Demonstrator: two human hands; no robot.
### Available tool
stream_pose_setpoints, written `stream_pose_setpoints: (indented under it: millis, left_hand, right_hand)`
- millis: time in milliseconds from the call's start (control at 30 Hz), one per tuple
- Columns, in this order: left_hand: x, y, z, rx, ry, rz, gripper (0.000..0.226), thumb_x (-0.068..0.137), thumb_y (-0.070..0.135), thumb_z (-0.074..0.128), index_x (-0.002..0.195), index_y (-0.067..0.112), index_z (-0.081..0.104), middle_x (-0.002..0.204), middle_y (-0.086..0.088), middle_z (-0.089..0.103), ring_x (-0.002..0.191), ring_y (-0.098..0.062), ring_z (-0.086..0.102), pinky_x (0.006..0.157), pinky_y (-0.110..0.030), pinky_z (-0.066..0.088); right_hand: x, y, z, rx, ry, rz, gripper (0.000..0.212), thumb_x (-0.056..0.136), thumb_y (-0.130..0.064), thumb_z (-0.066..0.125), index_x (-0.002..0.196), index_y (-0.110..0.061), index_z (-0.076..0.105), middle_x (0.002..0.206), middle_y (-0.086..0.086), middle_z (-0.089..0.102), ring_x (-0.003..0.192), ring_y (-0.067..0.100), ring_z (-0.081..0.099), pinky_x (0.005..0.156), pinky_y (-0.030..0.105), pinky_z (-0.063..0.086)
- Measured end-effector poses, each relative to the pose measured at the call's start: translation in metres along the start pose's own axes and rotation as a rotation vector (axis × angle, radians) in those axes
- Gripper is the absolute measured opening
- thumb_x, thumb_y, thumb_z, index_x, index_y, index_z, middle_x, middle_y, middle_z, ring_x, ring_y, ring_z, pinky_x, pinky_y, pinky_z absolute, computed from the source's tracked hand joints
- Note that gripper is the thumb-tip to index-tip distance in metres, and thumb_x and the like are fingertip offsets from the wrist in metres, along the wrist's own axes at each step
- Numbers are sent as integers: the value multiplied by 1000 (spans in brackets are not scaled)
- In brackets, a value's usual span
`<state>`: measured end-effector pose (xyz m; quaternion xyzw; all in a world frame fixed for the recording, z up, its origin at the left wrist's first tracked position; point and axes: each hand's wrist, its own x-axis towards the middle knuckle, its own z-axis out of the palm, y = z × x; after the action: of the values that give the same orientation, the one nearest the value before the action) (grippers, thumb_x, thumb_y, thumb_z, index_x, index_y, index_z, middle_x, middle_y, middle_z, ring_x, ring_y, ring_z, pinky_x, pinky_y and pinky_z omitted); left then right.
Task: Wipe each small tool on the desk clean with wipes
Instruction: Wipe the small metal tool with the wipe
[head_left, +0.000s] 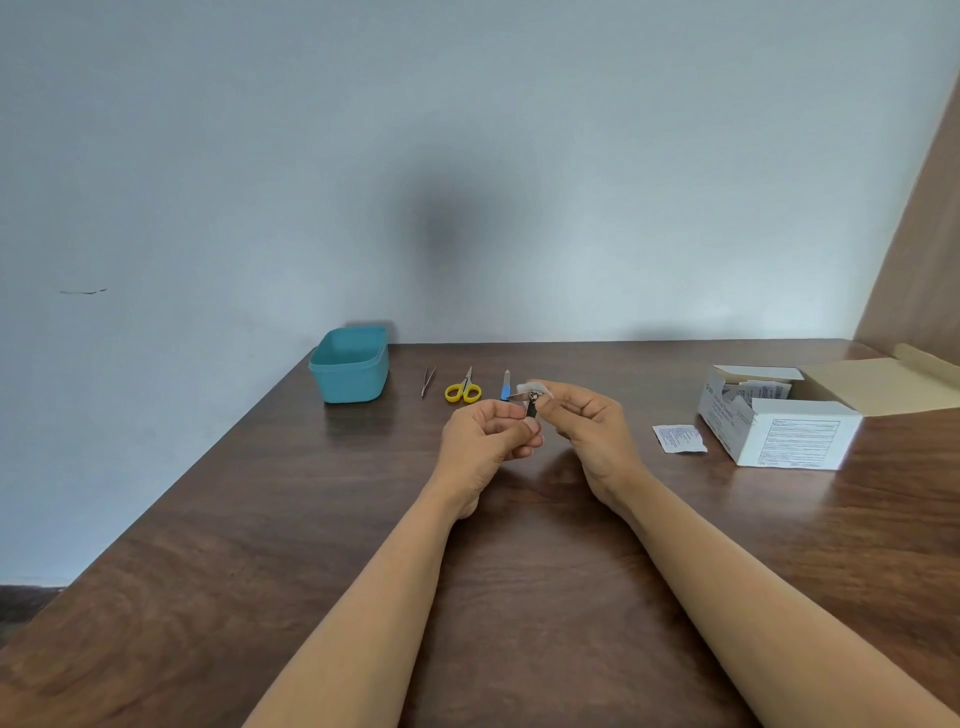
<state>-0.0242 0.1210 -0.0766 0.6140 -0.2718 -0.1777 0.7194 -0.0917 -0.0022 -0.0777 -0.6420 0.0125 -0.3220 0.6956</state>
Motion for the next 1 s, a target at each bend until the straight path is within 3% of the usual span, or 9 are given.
stream_pose_setpoints:
  millis: [100, 200, 367, 433, 733, 900, 1000]
  left_hand:
    - [0, 0, 0, -45, 23, 8, 16, 81, -2, 72, 90, 2, 59, 75, -16, 70, 63, -14, 69, 60, -20, 56]
    - [0, -1, 0, -51, 30, 18, 16, 81, 1, 73, 91, -1, 61, 75, -14, 72, 65, -13, 69, 60, -20, 55]
    - [0, 0, 0, -60, 18, 40, 10, 83, 2, 72, 87, -2, 63, 75, -15, 71, 65, -14, 68, 61, -20, 55]
    - [0, 0, 0, -65, 8, 39, 10, 82, 3, 72, 83, 1, 63, 72, -14, 71, 64, -14, 67, 61, -21, 56]
    - [0, 0, 0, -53, -19, 42, 14, 82, 1, 71, 91, -7, 62, 70, -11, 71, 63, -12, 69, 60, -20, 56]
    - [0, -1, -1, -41, -55, 44, 10, 82, -1, 71, 84, 0, 62, 72, -11, 72, 64, -14, 69, 61, -21, 56]
    - [-1, 0, -1, -48, -54, 44, 10, 82, -3, 71, 84, -1, 61, 71, -12, 71, 63, -14, 69, 60, -21, 56]
  right_hand:
    - [1, 2, 0, -16, 8, -12, 17, 91, -2, 57, 100, 7, 68, 71, -11, 72, 64, -5, 62, 61, 5, 43]
    - [1, 1, 1, -10, 55, -14, 11, 90, -4, 60, 85, -1, 70, 64, -11, 70, 60, -4, 60, 60, 6, 43]
    - [0, 2, 0, 21, -1, 9, 13, 85, -6, 66, 96, -2, 72, 92, 10, 75, 87, 15, 68, 82, 22, 51]
    - [0, 2, 0, 18, -43, 19, 18, 84, -5, 66, 101, 1, 71, 97, 15, 73, 89, 18, 68, 83, 24, 52]
    - [0, 0, 4, 5, 73, -2, 5, 78, -1, 72, 80, -6, 74, 76, 6, 74, 77, 16, 69, 77, 23, 53]
    - [-1, -2, 3, 85, 27, 31, 19, 80, 6, 67, 90, -9, 72, 79, 1, 75, 75, 10, 68, 74, 18, 51]
    - [-1, -3, 2, 77, 5, 60, 15, 81, 3, 67, 90, -7, 72, 78, 2, 74, 74, 9, 67, 72, 16, 50]
